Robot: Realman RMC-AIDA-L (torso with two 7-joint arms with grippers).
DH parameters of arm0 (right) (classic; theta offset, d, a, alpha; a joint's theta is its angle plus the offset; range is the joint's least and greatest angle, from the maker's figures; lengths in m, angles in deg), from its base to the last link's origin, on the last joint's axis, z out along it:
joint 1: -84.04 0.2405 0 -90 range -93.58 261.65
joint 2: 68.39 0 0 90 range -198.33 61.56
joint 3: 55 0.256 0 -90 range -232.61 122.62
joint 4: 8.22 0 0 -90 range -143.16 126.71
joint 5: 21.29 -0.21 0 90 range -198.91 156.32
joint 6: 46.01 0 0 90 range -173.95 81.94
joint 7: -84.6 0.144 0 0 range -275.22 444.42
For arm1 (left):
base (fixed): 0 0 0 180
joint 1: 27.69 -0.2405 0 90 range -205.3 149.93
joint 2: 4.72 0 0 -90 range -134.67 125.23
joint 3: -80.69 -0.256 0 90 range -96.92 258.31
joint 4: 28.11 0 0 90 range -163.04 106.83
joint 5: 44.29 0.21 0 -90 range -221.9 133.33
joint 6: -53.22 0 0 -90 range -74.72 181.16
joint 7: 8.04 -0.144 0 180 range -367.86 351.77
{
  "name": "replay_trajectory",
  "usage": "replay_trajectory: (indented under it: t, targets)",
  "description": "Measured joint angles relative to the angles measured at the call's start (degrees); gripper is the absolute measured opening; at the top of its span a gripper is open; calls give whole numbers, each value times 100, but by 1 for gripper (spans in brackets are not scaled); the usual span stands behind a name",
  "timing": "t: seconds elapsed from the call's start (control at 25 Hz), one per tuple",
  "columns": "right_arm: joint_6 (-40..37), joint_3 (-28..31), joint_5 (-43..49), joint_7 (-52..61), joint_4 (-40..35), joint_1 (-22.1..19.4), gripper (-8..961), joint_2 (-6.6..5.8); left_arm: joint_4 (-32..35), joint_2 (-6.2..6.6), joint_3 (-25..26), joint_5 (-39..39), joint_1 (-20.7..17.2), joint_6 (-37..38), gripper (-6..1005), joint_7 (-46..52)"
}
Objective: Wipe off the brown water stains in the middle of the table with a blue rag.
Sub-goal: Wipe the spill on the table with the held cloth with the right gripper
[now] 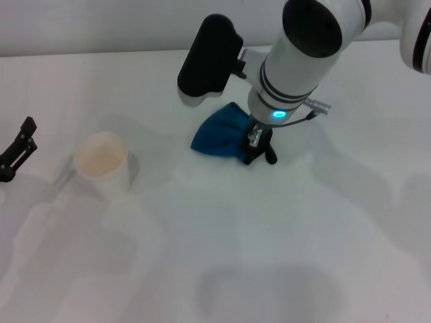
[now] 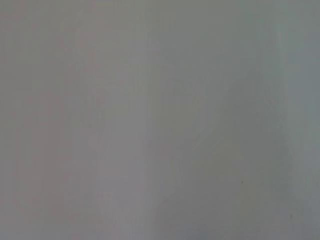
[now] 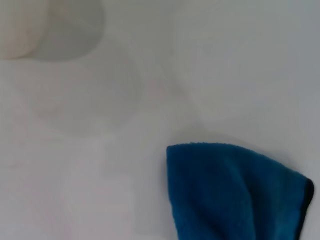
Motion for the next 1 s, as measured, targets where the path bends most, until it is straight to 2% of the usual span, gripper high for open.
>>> replay_trajectory:
  t: [0.28,0.6,1.0]
  targets:
    - [967,-9,-1282,-948,-514,-150,127,0,-2,0,11,-8,-31,-10,878,2]
    - [1797,205,-1659,-1235,-1713,-901,126,-23,-3,13,23,-7,2,-15,878,0]
    - [1705,2126,-541,-1243,-1915,-1926,127,-67,0,26,35,21,43,7,878,1]
